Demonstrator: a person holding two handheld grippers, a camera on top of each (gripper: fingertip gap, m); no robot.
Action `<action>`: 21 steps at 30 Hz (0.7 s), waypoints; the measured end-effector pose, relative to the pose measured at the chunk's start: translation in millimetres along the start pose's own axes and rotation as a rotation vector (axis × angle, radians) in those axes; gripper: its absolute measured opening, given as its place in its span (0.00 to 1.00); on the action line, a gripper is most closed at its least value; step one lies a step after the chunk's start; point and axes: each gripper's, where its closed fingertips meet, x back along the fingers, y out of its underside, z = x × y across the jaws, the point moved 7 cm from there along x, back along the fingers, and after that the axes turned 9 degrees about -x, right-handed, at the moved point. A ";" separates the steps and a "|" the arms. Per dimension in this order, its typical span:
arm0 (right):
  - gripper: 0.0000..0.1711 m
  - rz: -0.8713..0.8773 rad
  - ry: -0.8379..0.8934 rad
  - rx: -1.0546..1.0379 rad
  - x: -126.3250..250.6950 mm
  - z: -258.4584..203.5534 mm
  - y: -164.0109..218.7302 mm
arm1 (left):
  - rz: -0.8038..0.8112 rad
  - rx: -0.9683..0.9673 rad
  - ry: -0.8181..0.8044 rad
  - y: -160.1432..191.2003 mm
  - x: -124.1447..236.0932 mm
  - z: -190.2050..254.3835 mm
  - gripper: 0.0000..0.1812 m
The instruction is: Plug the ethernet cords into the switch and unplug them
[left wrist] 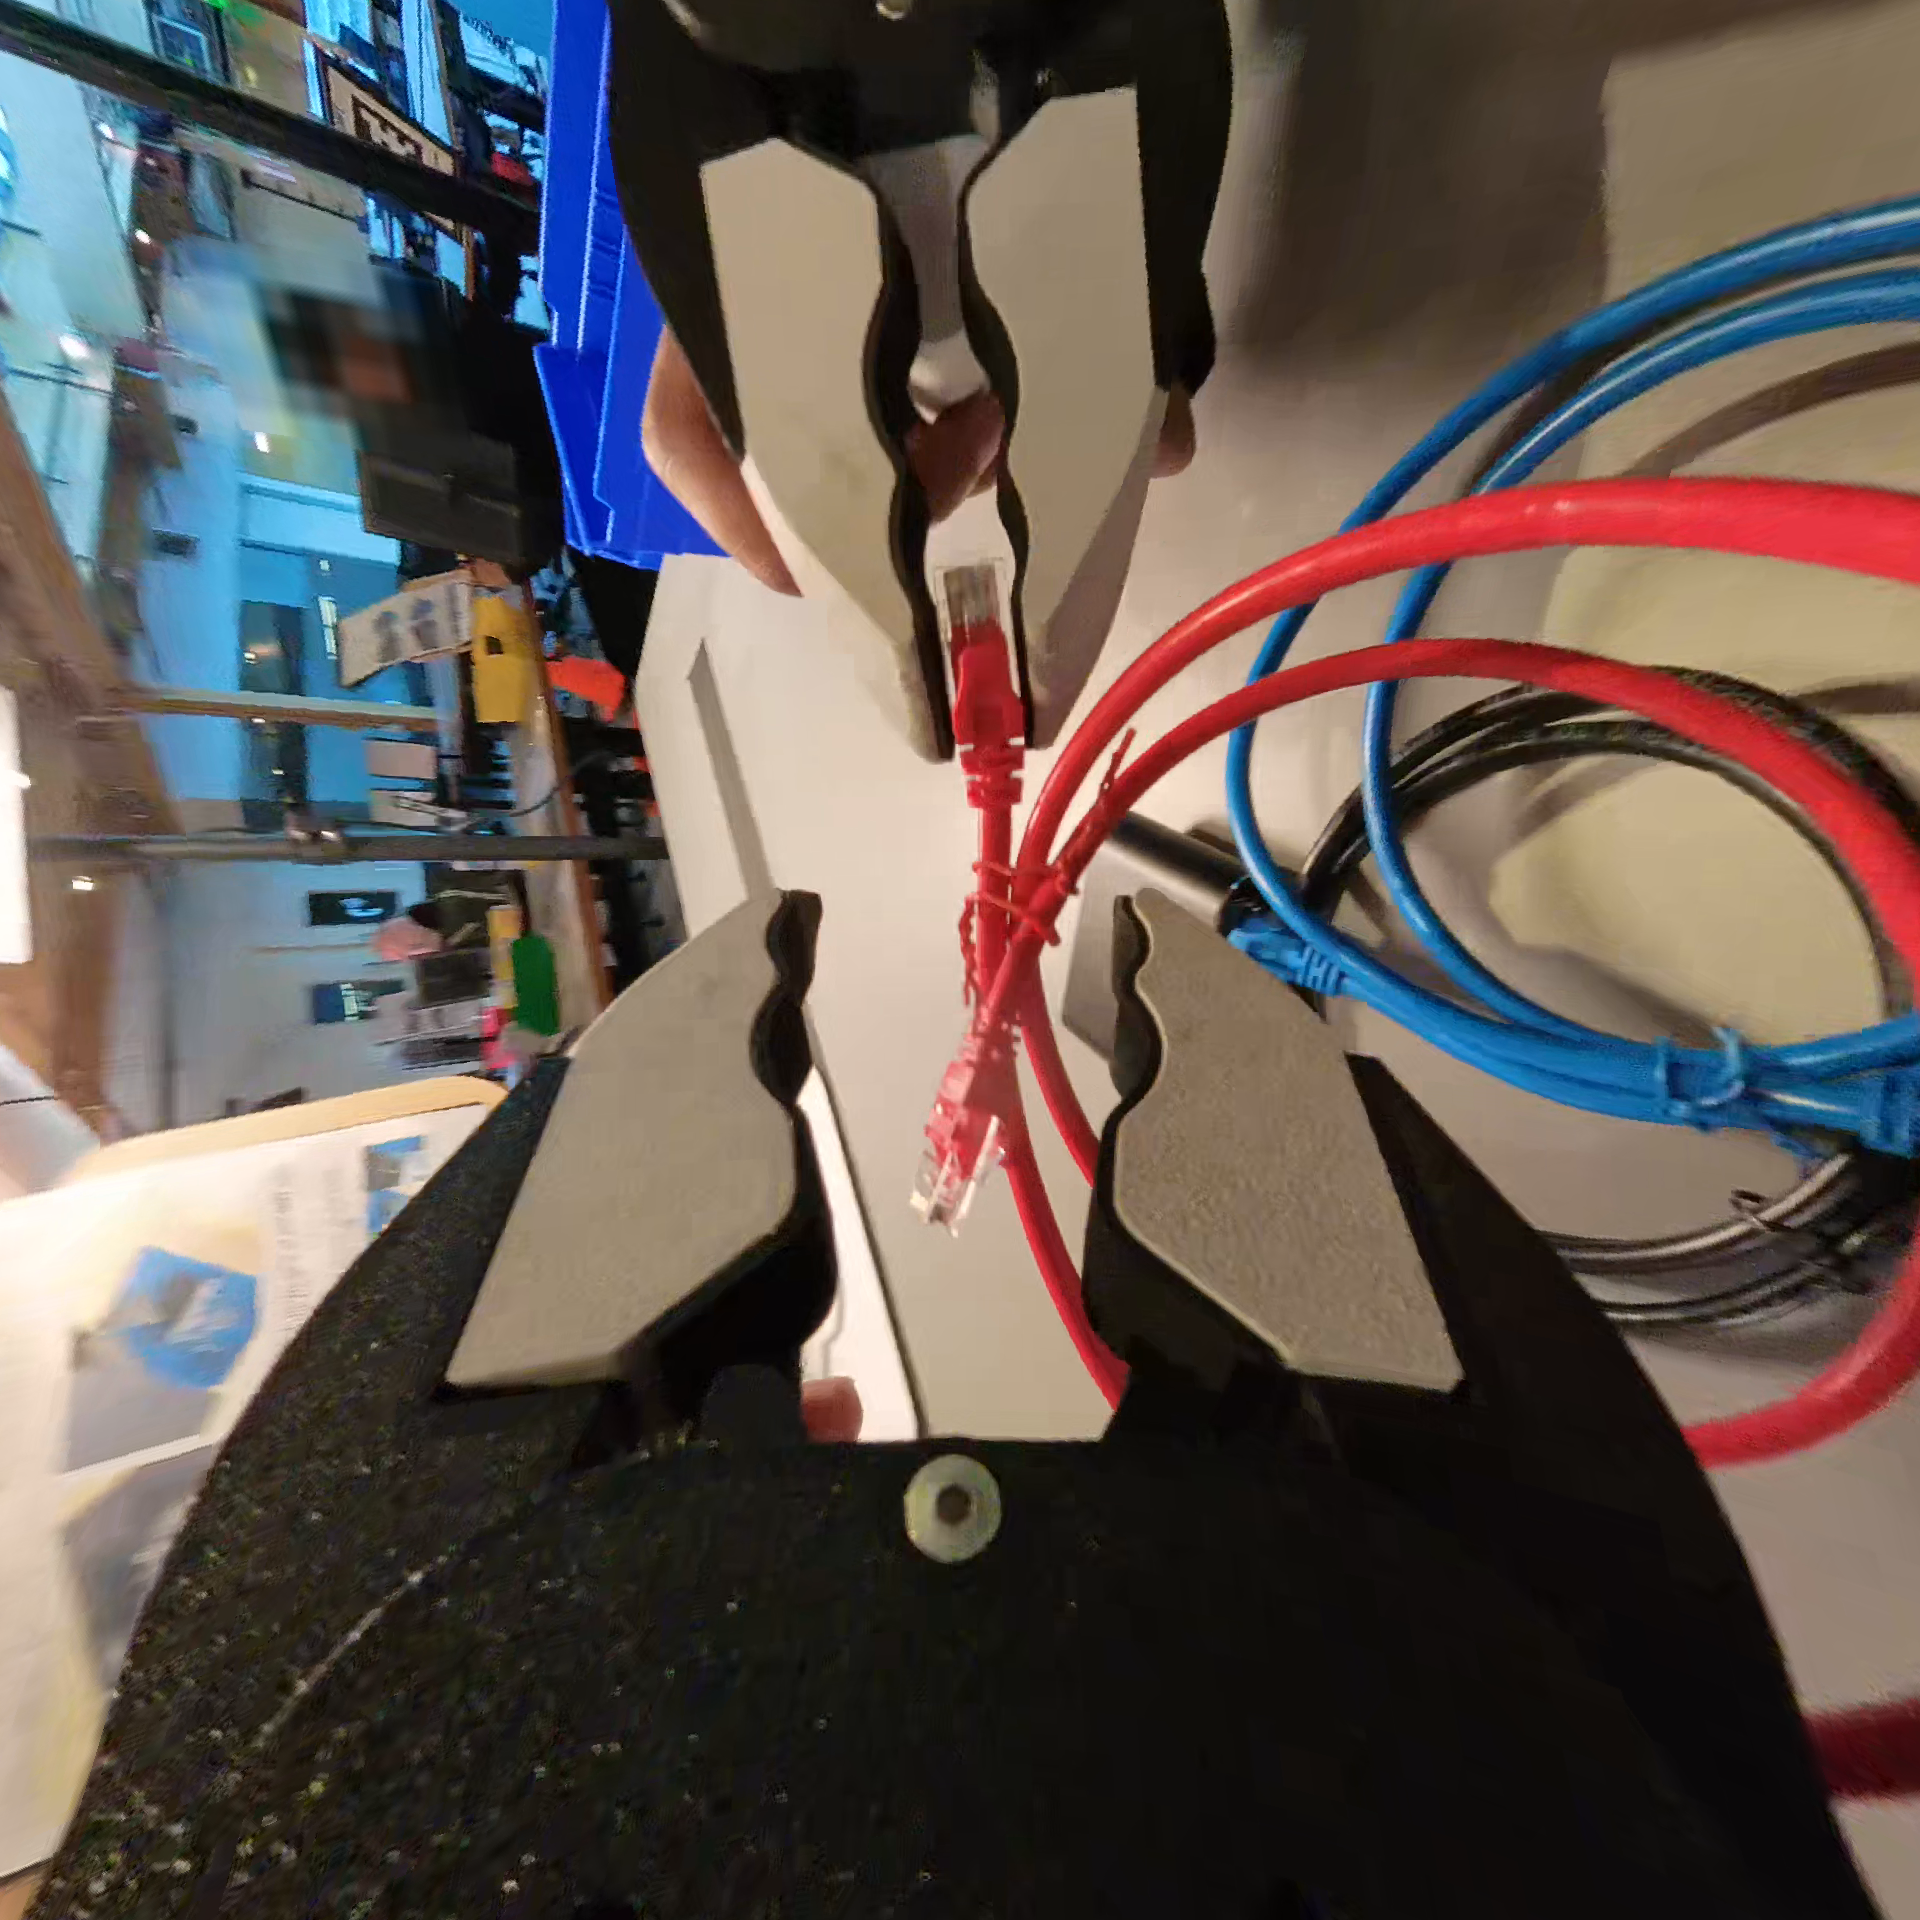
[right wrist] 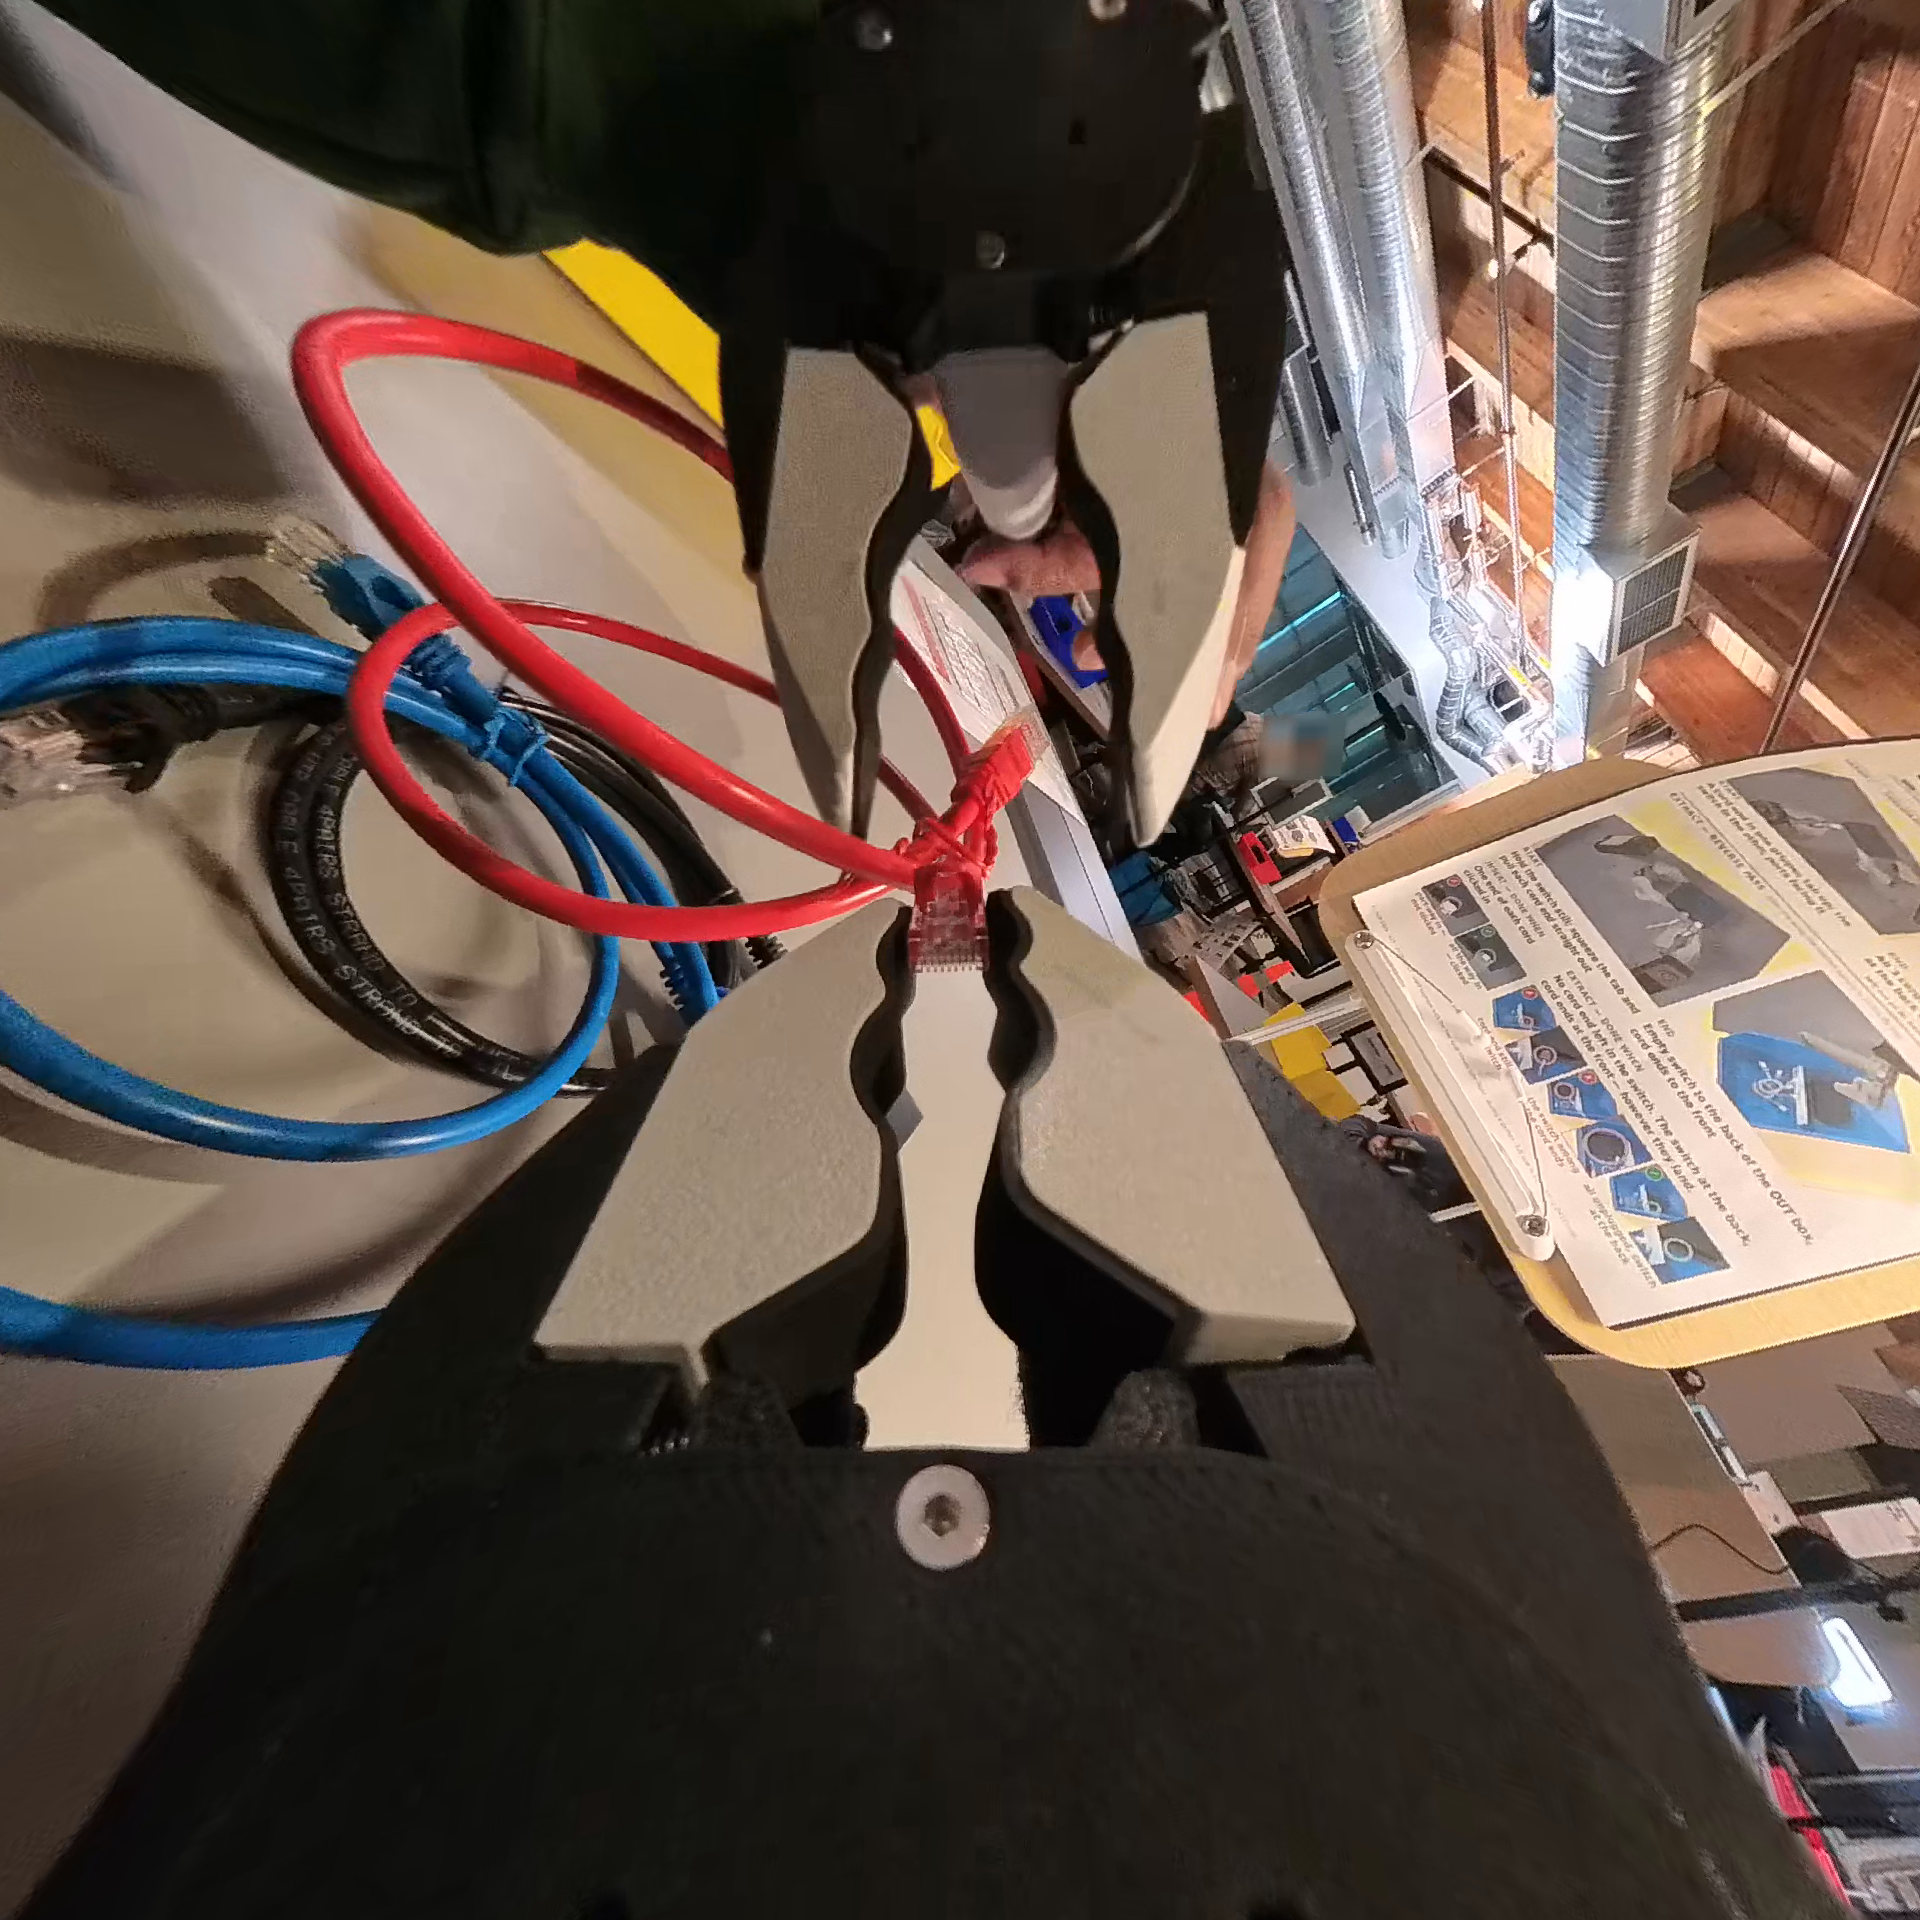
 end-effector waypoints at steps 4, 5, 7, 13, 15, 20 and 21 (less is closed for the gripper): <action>0.08 0.012 0.010 0.010 0.8 -0.5 -3.1 | -0.015 -0.092 -0.011 -14.5 -9.0 3.1 0.24; 0.08 0.014 0.013 0.012 1.1 -0.1 -3.8 | -0.032 -0.120 -0.015 -15.6 -11.9 5.2 0.23; 0.08 0.020 0.026 0.010 2.2 1.4 -4.9 | -0.056 -0.174 -0.041 -16.4 -17.4 8.8 0.17; 0.08 -0.003 0.038 0.034 2.8 4.4 -1.3 | -0.098 -0.238 -0.127 -13.6 -22.5 7.5 0.13; 0.08 0.003 0.044 0.038 3.8 5.8 -2.6 | -0.091 -0.224 -0.137 -13.2 -21.0 5.6 0.13; 0.08 0.013 0.049 0.019 6.7 11.5 -2.5 | -0.081 -0.193 -0.153 -9.2 -16.9 1.8 0.10; 0.08 0.013 0.052 0.020 6.8 11.8 -2.5 | -0.081 -0.193 -0.155 -9.0 -16.5 1.4 0.09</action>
